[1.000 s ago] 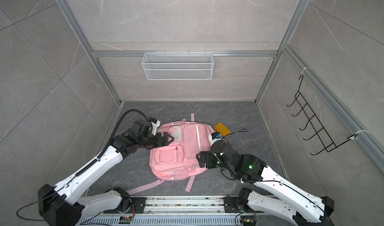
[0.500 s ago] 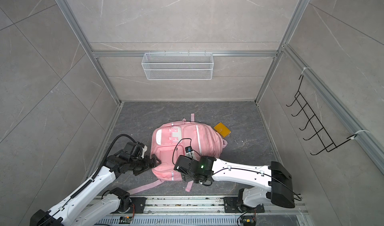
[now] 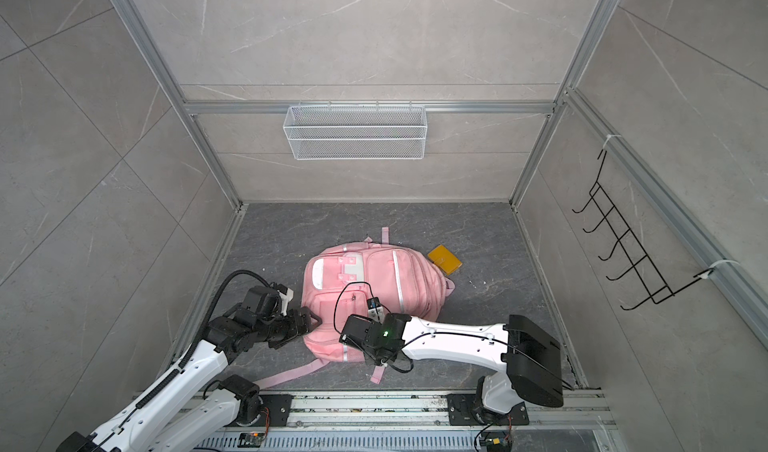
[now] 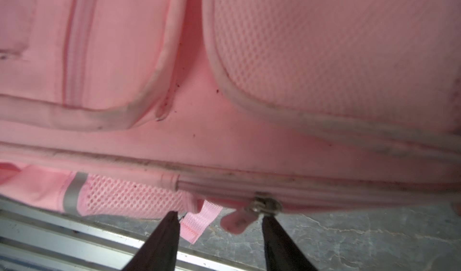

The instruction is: Pack the student bag

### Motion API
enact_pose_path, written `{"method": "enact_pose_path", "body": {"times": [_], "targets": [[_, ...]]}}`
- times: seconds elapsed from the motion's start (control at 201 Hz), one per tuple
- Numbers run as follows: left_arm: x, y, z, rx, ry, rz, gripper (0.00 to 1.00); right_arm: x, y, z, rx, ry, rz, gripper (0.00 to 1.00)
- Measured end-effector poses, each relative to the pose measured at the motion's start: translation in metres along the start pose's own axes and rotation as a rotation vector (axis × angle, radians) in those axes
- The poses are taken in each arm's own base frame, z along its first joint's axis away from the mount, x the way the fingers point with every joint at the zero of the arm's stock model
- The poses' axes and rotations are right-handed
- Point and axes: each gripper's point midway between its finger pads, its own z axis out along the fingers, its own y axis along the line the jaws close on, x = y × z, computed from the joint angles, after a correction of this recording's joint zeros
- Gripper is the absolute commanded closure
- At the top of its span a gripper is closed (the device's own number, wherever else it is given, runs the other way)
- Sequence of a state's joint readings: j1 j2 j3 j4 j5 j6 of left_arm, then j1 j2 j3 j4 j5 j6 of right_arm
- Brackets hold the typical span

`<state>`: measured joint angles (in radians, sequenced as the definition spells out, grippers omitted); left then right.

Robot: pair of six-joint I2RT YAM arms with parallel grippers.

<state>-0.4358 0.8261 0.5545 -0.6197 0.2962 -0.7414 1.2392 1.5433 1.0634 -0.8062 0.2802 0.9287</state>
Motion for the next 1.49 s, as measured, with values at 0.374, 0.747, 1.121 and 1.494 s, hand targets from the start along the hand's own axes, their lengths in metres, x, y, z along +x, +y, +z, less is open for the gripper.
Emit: {"method": "enact_pose_path", "body": {"times": [0.374, 0.747, 1.121, 1.494], "targets": [[0.002, 0.005, 0.002, -0.005, -0.01, -0.005, 0.04, 0.0, -0.018, 0.011, 0.028, 0.014, 0.071, 1.0], [-0.01, 0.007, 0.012, -0.016, -0.046, -0.009, 0.96, -0.005, -0.014, -0.01, -0.1, -0.053, 0.049, 1.0], [-0.023, -0.011, 0.003, 0.017, -0.079, 0.04, 1.0, -0.019, -0.028, -0.036, -0.214, -0.107, 0.151, 1.0], [-0.049, -0.011, -0.003, 0.059, -0.068, 0.059, 1.0, -0.03, -0.054, -0.048, -0.24, -0.106, 0.187, 1.0]]}}
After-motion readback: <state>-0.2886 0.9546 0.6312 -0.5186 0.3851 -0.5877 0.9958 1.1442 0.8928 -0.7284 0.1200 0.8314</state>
